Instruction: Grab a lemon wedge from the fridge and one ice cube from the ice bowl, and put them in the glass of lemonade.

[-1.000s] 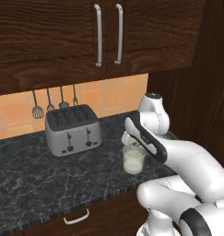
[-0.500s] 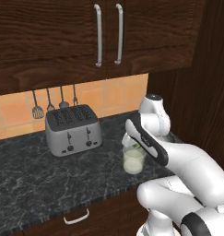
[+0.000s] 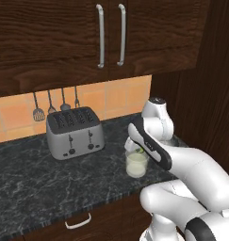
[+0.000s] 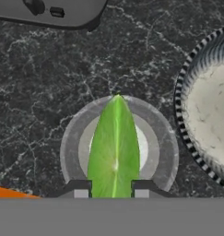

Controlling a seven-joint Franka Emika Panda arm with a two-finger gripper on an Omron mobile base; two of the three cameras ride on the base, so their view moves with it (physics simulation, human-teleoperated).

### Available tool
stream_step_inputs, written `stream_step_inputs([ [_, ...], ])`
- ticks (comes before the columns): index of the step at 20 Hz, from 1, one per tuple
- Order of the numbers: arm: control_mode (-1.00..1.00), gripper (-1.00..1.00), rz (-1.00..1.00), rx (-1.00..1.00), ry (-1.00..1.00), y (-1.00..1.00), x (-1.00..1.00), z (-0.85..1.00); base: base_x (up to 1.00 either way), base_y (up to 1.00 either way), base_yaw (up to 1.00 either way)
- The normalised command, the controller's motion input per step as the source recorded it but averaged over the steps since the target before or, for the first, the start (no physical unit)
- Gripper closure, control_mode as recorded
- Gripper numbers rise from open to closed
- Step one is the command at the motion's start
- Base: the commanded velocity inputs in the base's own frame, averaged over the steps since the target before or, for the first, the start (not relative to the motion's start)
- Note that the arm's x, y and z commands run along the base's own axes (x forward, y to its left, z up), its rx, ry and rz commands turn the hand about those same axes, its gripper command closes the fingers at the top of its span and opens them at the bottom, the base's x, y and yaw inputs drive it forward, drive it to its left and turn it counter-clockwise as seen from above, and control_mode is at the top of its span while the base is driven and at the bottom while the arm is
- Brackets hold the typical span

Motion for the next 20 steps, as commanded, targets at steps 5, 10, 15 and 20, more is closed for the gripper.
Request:
stream_step_inputs([
  [5,-1.00,-1.00,0.00,0.00,0.01,0.00,0.00,0.00,0.00,0.00,0.00],
  [10,-1.00,-1.00,0.00,0.00,0.01,-0.01,0.00,0.00,0.00,0.00,0.00],
  [15,-1.00,-1.00,-0.01,0.02,0.00,-0.31,0.00,0.04,0.00,0.00,0.00],
  [20,-1.00,-1.00,-0.01,0.06,0.00,-0.72,0.00,0.04,0.00,0.00,0.00],
])
